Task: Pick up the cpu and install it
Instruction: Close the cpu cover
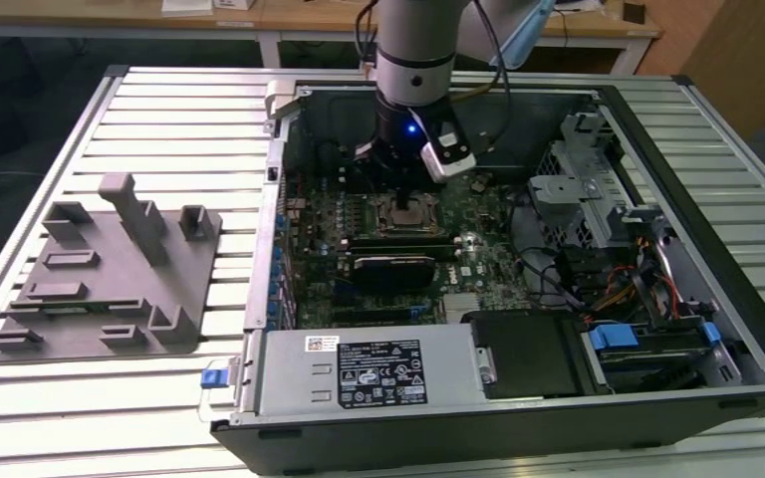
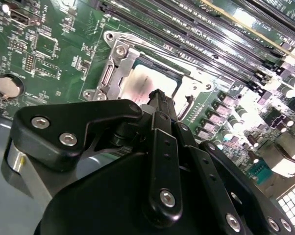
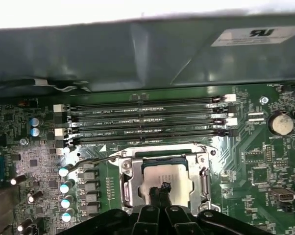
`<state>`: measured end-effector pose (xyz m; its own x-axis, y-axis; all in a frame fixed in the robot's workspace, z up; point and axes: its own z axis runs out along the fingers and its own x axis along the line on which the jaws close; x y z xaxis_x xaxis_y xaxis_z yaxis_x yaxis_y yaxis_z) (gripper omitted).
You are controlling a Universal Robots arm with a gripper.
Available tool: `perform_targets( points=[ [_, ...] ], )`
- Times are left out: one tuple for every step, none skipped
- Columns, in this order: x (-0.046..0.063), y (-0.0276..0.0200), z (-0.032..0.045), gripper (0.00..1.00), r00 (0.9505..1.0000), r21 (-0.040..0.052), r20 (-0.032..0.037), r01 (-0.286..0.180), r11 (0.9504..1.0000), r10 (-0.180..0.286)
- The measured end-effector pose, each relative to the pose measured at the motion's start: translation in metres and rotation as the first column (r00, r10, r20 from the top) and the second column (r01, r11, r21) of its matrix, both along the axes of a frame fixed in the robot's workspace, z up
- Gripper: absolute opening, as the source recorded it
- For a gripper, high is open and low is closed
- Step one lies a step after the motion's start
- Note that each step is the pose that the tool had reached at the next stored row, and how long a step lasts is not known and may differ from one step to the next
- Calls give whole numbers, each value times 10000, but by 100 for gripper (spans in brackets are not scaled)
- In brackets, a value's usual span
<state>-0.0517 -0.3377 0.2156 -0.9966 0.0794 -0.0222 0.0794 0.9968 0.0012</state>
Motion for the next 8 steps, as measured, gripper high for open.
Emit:
perform_targets(
  points=[
    [-3, -1, -8, 11, 10000, 0, 0, 0, 10000, 0],
    [-7, -1, -12, 11, 10000, 0, 0, 0, 10000, 0],
    [-10, -1, -15, 11, 10000, -1, 0, 0, 10000, 0],
    [-29, -1, -20, 11, 10000, 0, 1, 0, 10000, 0],
    [-42, -1, -23, 11, 10000, 1, 4, 0, 10000, 0],
    [-57, -1, -25, 11, 10000, 2, 6, -1, 10000, 1],
    [-73, -1, -28, 11, 10000, 2, 9, -1, 10000, 1],
    [-89, -1, -30, 11, 10000, 2, 12, 0, 10000, 0]
  ],
)
